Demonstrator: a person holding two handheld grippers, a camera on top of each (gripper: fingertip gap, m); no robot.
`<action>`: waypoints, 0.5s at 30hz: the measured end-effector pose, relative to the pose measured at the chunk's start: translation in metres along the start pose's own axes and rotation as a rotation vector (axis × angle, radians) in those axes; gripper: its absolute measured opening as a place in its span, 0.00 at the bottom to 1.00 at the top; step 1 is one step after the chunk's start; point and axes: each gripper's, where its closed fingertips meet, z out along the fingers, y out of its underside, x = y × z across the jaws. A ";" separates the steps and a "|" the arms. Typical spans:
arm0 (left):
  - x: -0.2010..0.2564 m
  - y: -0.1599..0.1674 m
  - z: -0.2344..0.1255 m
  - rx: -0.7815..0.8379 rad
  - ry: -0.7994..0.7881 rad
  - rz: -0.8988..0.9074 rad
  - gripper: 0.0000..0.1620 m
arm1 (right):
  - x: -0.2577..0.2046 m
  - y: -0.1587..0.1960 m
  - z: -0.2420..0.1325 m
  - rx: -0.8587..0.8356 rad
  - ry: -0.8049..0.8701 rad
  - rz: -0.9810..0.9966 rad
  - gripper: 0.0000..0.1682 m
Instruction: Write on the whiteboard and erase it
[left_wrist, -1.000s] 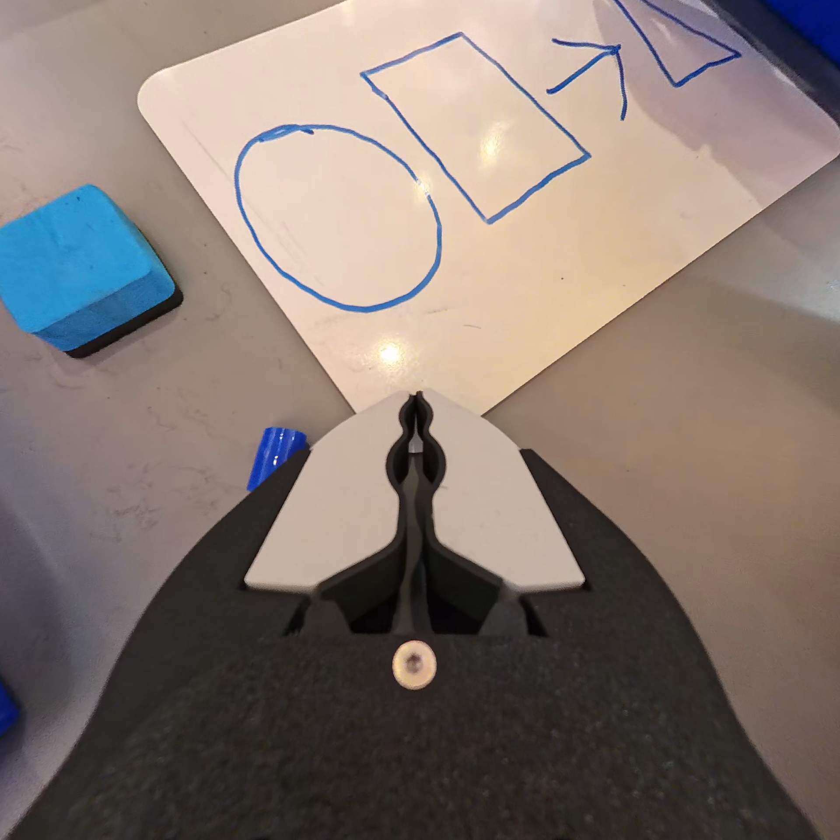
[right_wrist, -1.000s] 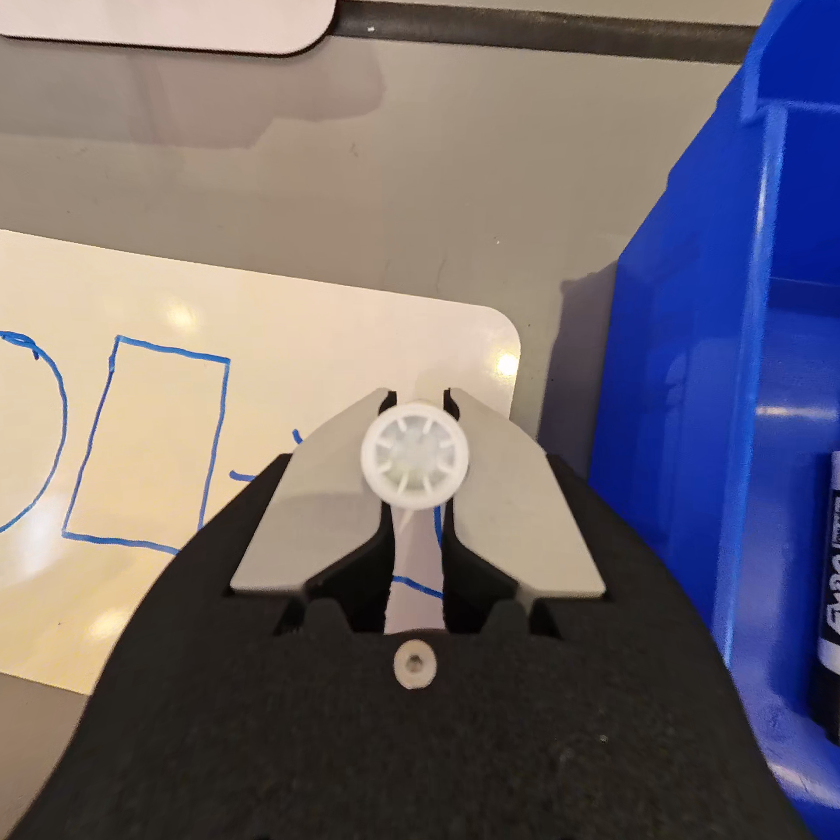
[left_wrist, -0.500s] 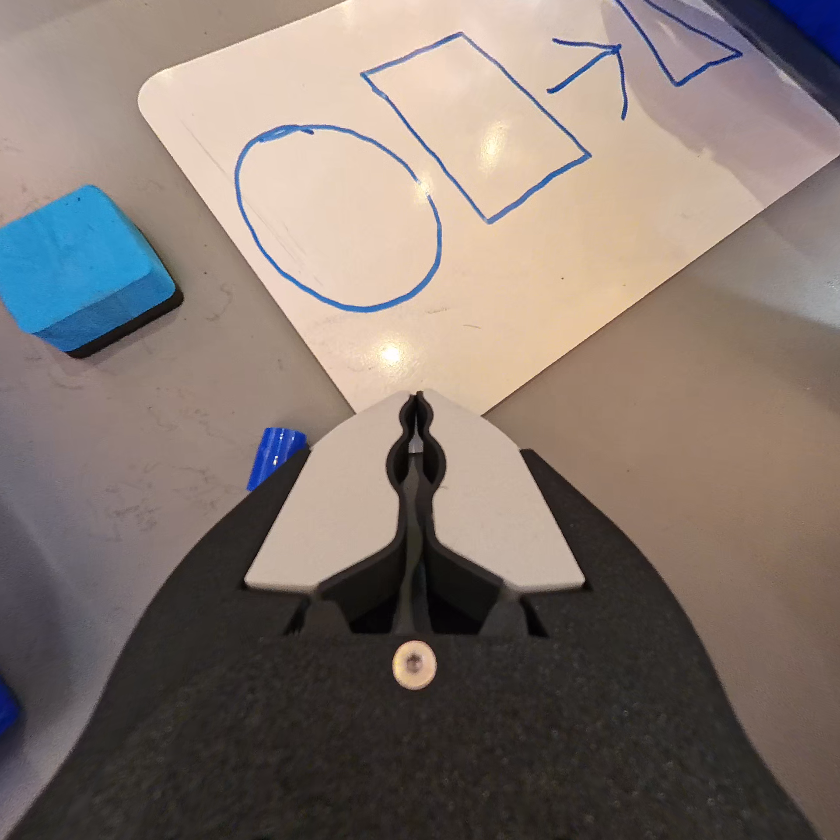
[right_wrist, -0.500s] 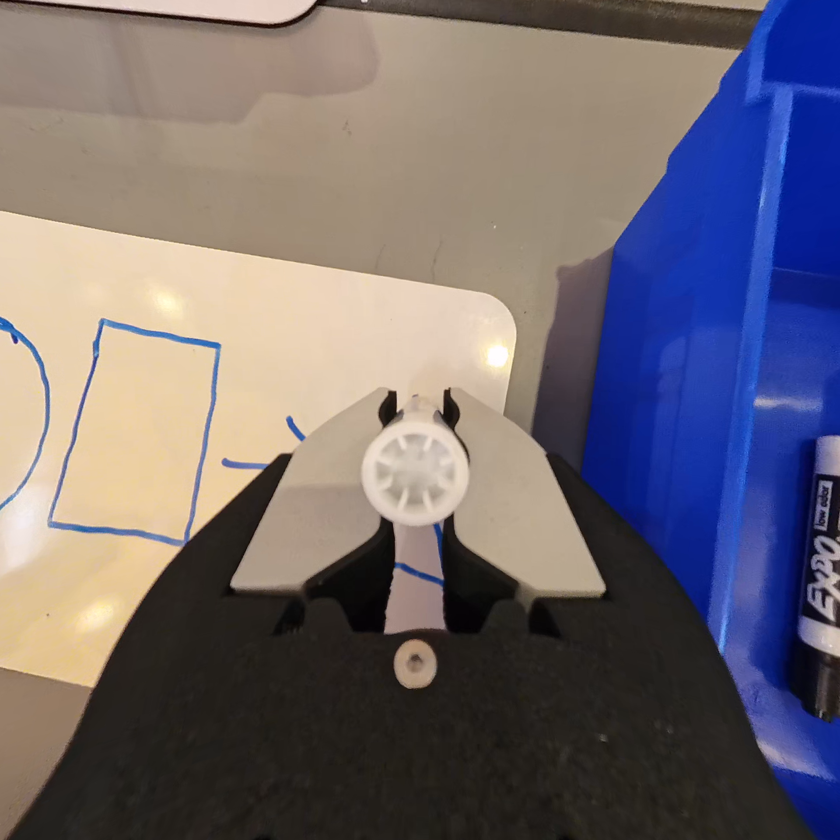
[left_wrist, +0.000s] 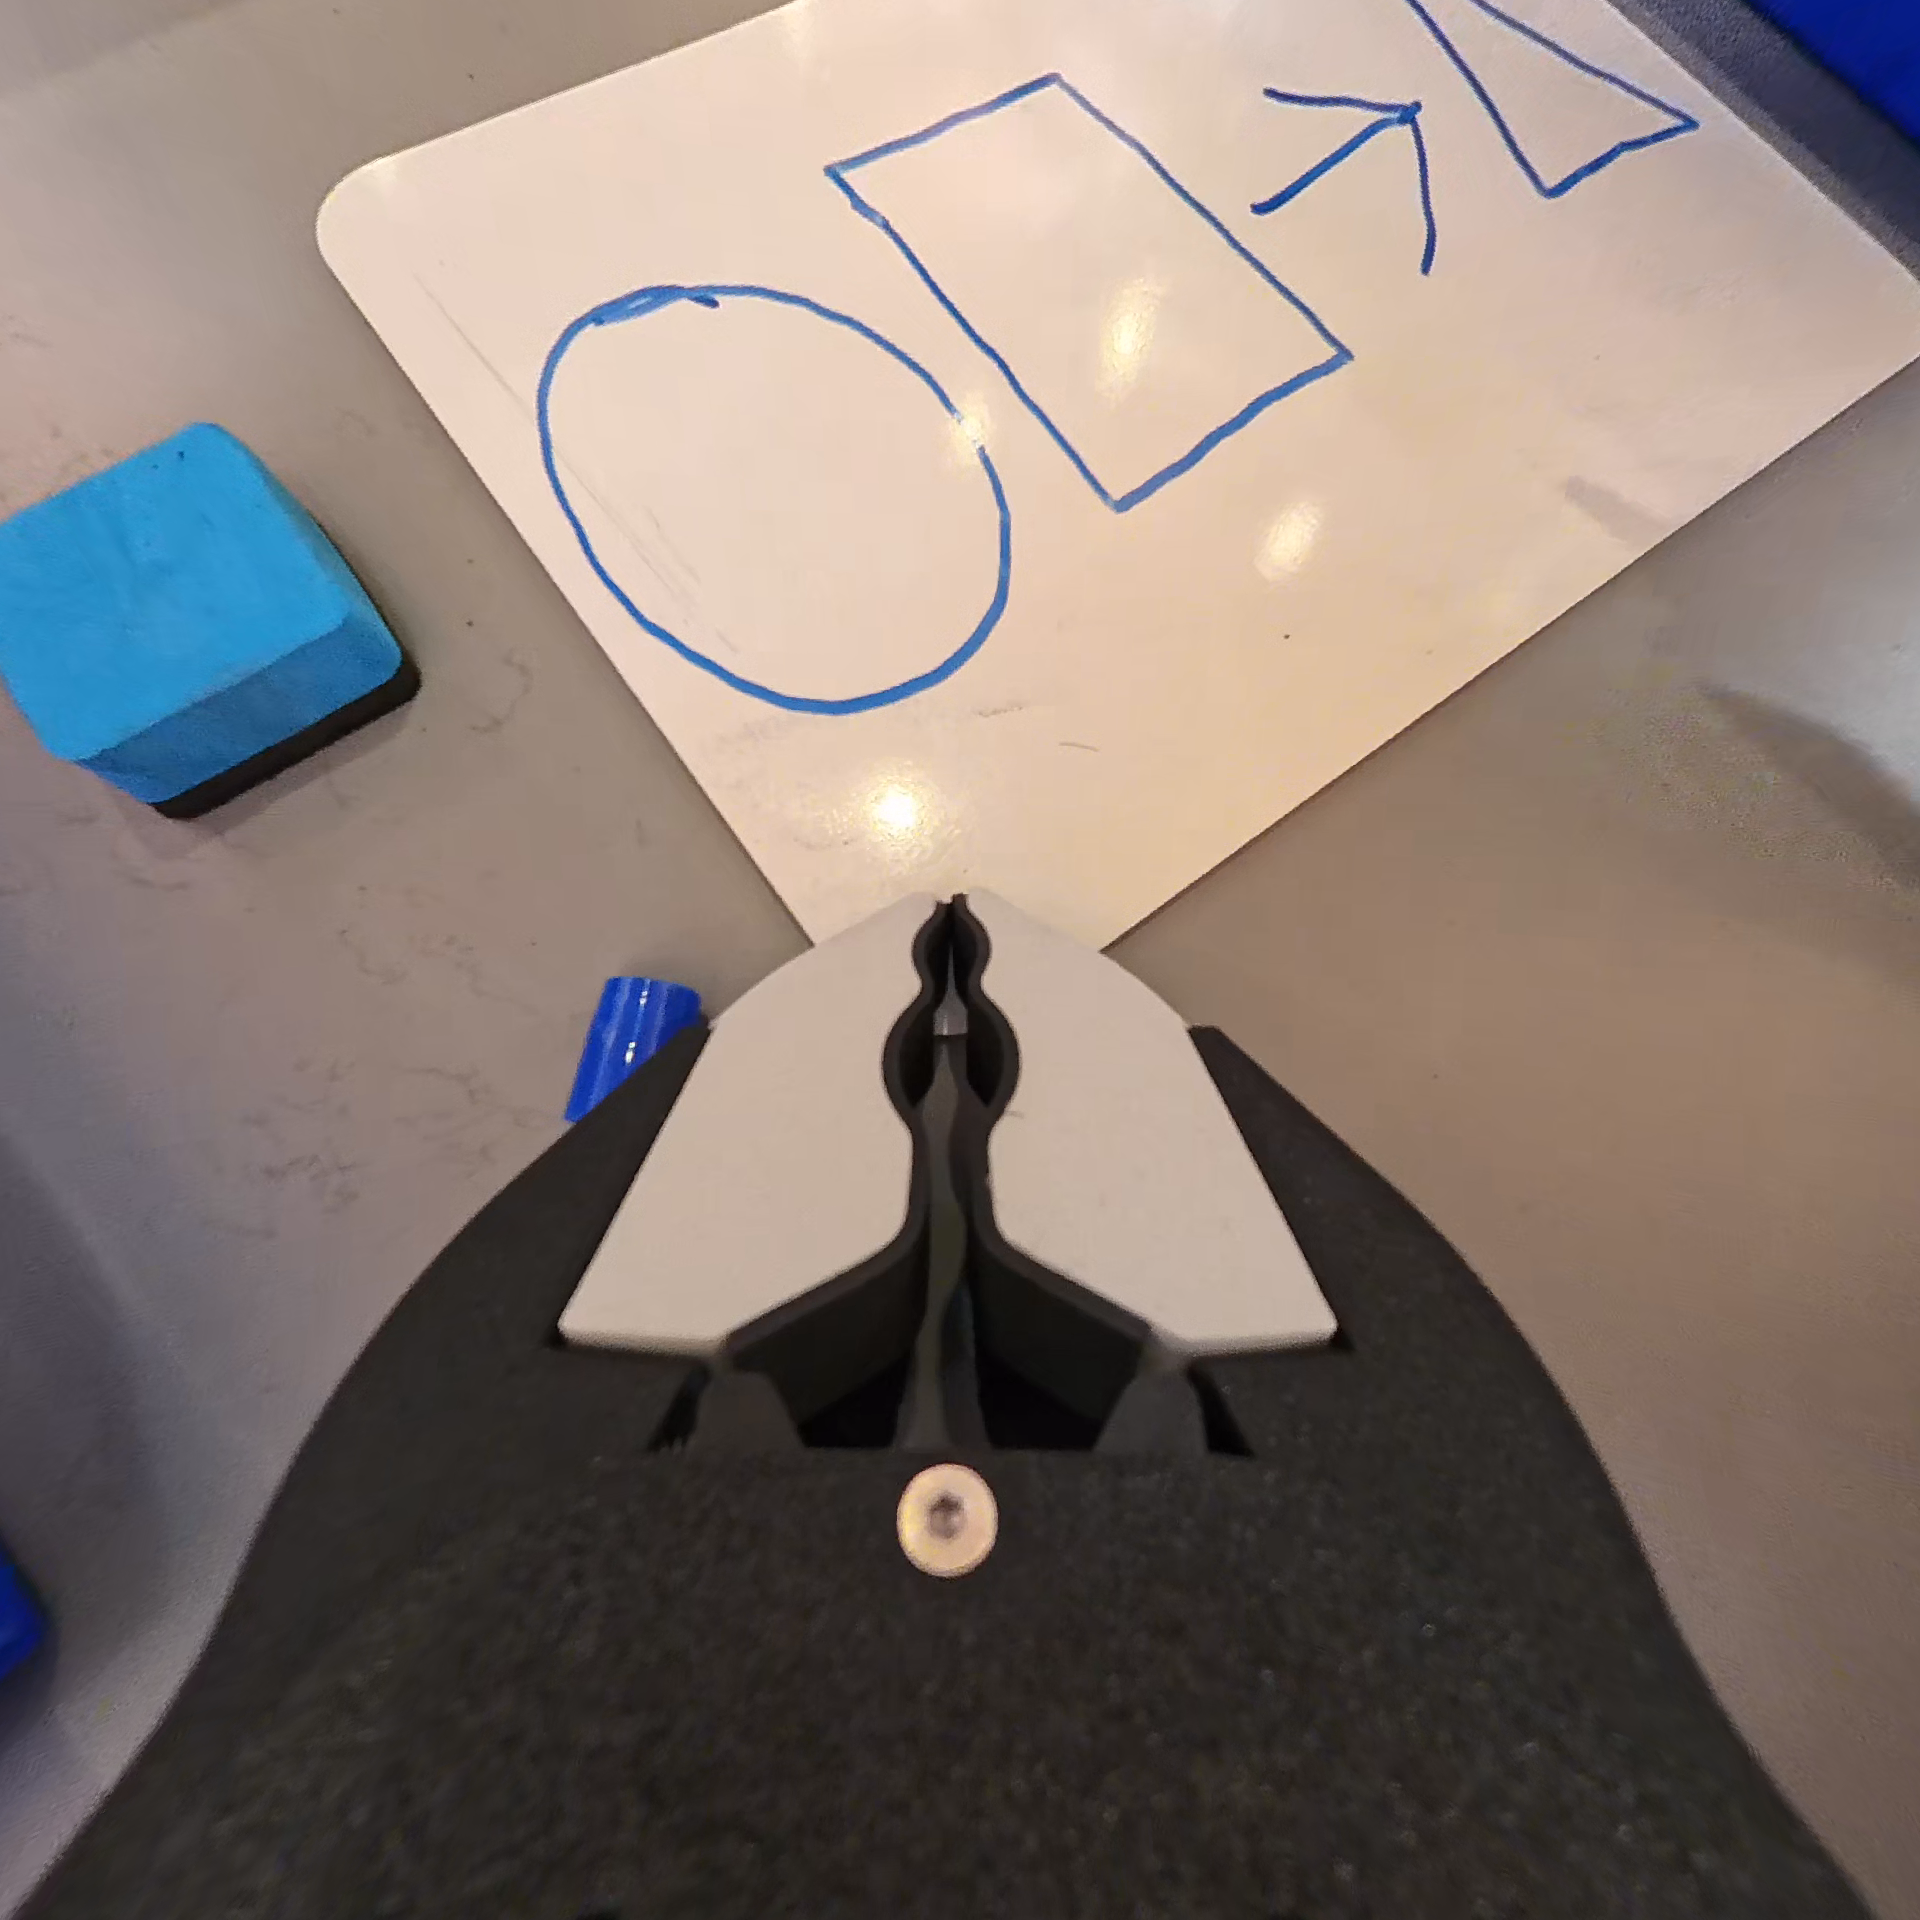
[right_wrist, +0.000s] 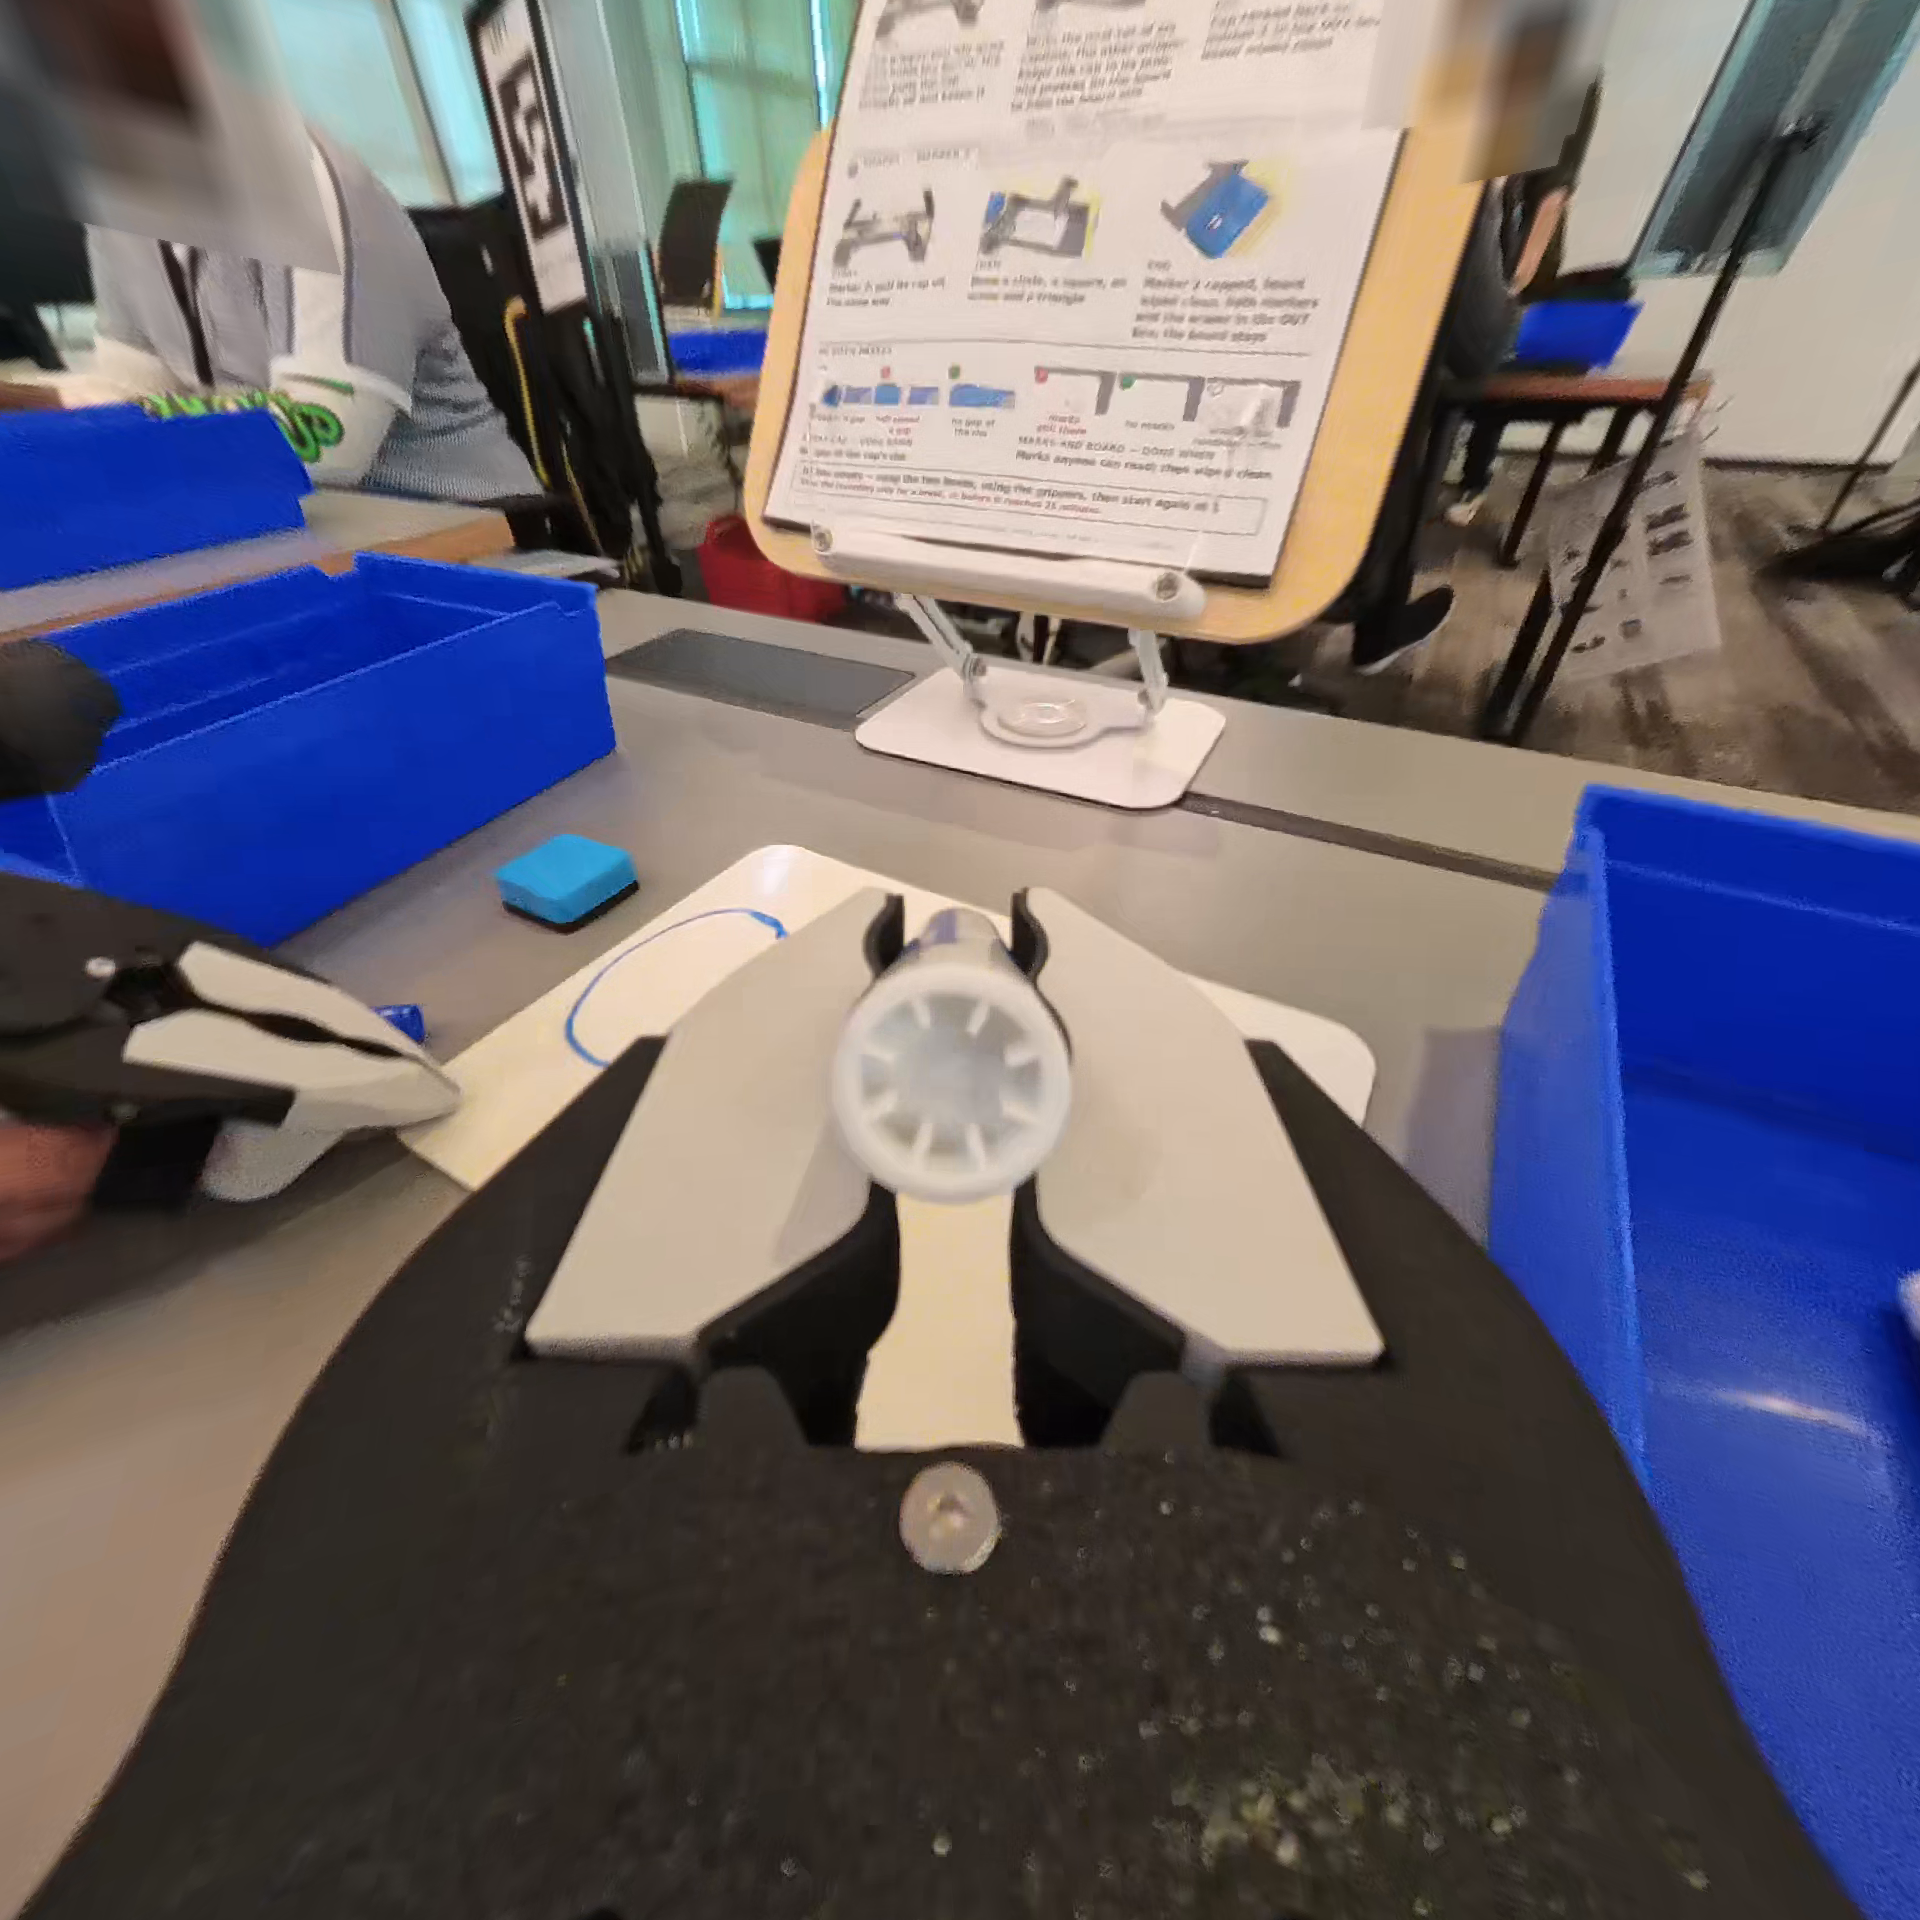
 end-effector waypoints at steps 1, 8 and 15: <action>0.000 0.000 0.000 0.000 -0.001 0.000 0.00 | -0.003 0.009 -0.011 0.025 0.004 -0.001 0.11; -0.002 0.000 0.000 0.001 -0.010 -0.008 0.00 | 0.000 0.038 -0.037 -0.008 0.008 -0.041 0.11; -0.003 0.000 0.000 0.001 -0.010 -0.015 0.00 | -0.007 0.041 -0.036 -0.017 -0.044 -0.022 0.11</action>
